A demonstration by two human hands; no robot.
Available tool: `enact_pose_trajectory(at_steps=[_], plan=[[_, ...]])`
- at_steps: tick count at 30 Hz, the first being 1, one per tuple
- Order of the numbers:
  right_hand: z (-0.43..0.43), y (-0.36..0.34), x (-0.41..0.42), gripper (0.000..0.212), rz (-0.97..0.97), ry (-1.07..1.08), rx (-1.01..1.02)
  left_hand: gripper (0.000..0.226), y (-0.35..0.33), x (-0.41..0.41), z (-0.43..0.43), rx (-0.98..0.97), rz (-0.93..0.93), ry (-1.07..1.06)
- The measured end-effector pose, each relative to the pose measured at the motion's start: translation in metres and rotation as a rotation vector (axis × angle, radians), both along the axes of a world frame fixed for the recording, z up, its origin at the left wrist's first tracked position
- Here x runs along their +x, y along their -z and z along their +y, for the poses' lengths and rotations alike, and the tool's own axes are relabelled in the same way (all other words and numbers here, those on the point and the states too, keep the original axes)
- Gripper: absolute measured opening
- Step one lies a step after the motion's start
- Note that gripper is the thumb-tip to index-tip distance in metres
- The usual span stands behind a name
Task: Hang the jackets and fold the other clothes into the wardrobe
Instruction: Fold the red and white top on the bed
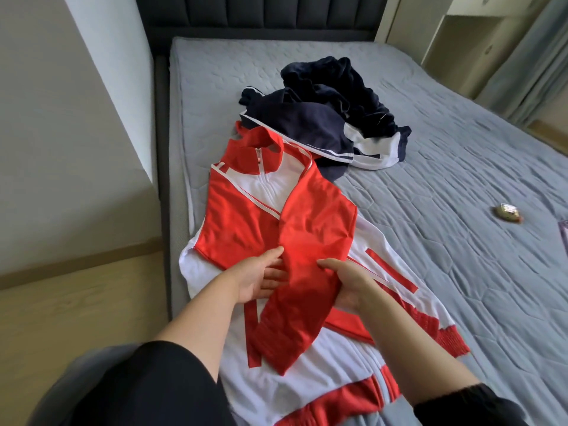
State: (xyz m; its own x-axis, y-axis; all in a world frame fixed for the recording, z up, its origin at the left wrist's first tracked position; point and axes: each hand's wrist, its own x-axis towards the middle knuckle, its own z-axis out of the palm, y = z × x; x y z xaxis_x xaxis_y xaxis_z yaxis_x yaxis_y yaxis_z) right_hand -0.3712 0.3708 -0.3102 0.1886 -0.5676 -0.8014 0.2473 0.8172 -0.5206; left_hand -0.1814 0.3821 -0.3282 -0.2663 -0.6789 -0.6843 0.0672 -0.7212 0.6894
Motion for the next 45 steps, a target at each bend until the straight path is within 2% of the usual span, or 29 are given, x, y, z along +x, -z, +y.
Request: enact_pose_trajectory(at_steps=[3, 7, 11, 15, 17, 20, 22, 24, 26, 27, 28, 30, 34, 36, 39, 41, 43, 45], plan=[[0.002, -0.002, -0.001, 0.006, -0.021, 0.045, -0.032, 0.033, 0.003, -0.001, 0.007, 0.009, -0.105, 0.054], [0.000, -0.003, -0.005, 0.007, 0.006, 0.128, -0.048, 0.052, 0.008, -0.005, 0.014, 0.025, -0.222, 0.218], [0.001, 0.007, -0.007, 0.008, 0.035, 0.171, -0.058, 0.040, 0.012, -0.004, 0.015, 0.079, -0.147, 0.167], [0.004, 0.035, -0.018, 0.017, 0.258, 0.430, -0.139, 0.026, 0.023, 0.008, 0.023, 0.133, -0.218, 0.117], [0.015, 0.048, -0.021, 0.016, 0.218, 0.492, -0.100, 0.033, 0.033, 0.013, 0.025, 0.173, -0.246, 0.046], [0.031, 0.051, -0.019, 0.017, -0.050, 0.374, -0.066, 0.063, 0.032, 0.010, 0.025, 0.281, -0.074, 0.149], [0.038, 0.048, -0.018, 0.022, -0.198, 0.249, -0.061, 0.062, 0.026, 0.006, 0.027, 0.327, 0.054, 0.213], [0.042, 0.048, -0.014, 0.021, -0.181, 0.192, -0.044, 0.046, 0.019, 0.005, 0.030, 0.317, 0.099, 0.250], [0.043, 0.052, -0.011, 0.013, -0.045, 0.247, -0.048, 0.035, 0.017, 0.009, 0.032, 0.266, 0.112, 0.206], [0.042, 0.053, -0.010, 0.006, 0.013, 0.308, -0.071, 0.031, 0.017, 0.011, 0.032, 0.239, 0.144, 0.134], [0.040, 0.055, -0.011, 0.010, 0.037, 0.368, -0.100, 0.028, 0.017, 0.012, 0.031, 0.214, 0.191, 0.034], [0.038, 0.057, -0.015, 0.023, -0.034, 0.408, -0.139, 0.030, 0.019, 0.014, 0.025, 0.173, 0.254, -0.143], [0.041, 0.060, -0.012, 0.042, -0.099, 0.155, -0.180, 0.034, 0.020, 0.012, 0.023, 0.179, 0.149, -0.156], [0.042, 0.062, -0.009, 0.043, -0.102, 0.070, -0.226, 0.032, 0.020, 0.010, 0.024, 0.198, 0.125, -0.149], [0.043, 0.058, -0.008, 0.048, -0.209, 0.003, -0.306, 0.033, 0.016, 0.009, 0.022, 0.217, 0.127, -0.166], [0.043, 0.054, -0.008, 0.043, -0.276, -0.075, -0.364, 0.032, 0.012, 0.011, 0.021, 0.215, 0.138, -0.201], [0.046, 0.049, -0.006, 0.029, -0.278, -0.135, -0.423, 0.030, 0.012, 0.018, 0.023, 0.198, 0.167, -0.253], [0.048, 0.047, 0.000, 0.030, -0.236, -0.168, -0.439, 0.029, 0.015, 0.026, 0.031, 0.214, 0.166, -0.286]])
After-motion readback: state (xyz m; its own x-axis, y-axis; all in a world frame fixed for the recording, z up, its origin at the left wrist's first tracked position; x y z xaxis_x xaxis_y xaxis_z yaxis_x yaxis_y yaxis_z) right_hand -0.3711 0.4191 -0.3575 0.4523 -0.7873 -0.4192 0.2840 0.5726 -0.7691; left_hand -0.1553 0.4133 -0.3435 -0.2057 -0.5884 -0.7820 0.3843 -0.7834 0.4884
